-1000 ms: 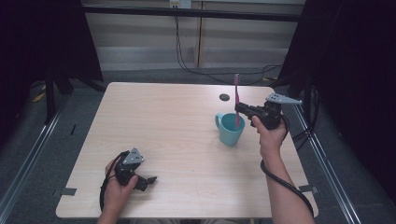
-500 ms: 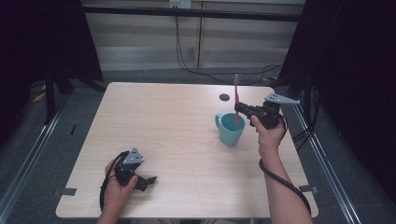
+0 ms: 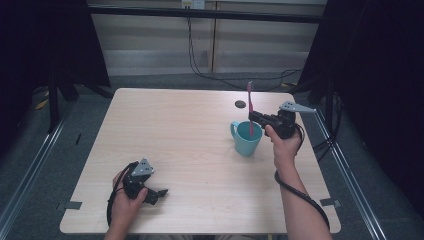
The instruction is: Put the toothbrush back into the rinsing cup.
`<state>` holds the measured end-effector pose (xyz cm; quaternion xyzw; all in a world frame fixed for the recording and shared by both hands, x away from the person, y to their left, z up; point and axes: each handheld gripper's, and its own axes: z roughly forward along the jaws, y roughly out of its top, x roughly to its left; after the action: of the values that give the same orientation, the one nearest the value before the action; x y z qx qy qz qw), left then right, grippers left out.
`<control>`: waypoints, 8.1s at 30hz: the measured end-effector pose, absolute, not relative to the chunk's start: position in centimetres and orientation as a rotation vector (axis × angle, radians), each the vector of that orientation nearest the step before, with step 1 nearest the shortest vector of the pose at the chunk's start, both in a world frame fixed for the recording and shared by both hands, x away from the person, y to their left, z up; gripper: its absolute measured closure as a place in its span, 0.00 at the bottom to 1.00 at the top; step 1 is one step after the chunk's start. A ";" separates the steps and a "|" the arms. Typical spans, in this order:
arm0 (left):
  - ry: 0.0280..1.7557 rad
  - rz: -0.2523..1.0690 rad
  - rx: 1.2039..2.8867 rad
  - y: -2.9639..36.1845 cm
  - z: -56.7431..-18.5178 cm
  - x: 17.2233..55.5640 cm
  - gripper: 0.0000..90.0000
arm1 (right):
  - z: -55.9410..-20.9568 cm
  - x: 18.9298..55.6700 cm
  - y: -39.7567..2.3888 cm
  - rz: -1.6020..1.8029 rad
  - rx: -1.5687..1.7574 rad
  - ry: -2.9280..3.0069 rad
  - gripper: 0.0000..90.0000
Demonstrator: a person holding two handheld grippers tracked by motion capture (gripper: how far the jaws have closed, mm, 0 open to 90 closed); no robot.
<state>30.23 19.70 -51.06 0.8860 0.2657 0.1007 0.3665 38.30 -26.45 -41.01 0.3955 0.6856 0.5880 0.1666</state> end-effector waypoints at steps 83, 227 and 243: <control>0.688 0.259 2.277 19.7 -51.0 30.1 0.00 | -45.4 38.0 -26.0 1.511 1.192 2.033 0.92; 0.688 0.257 2.282 19.6 -51.0 30.1 0.00 | -42.3 30.5 -19.3 1.330 0.916 2.505 0.16; 0.688 0.257 2.282 19.6 -51.0 30.1 0.00 | -43.8 29.5 -18.4 1.329 0.881 2.552 0.16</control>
<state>30.14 19.64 -51.03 0.8867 0.2672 0.0999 0.3637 29.46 -18.38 -43.79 0.2922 0.8462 0.4407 0.0663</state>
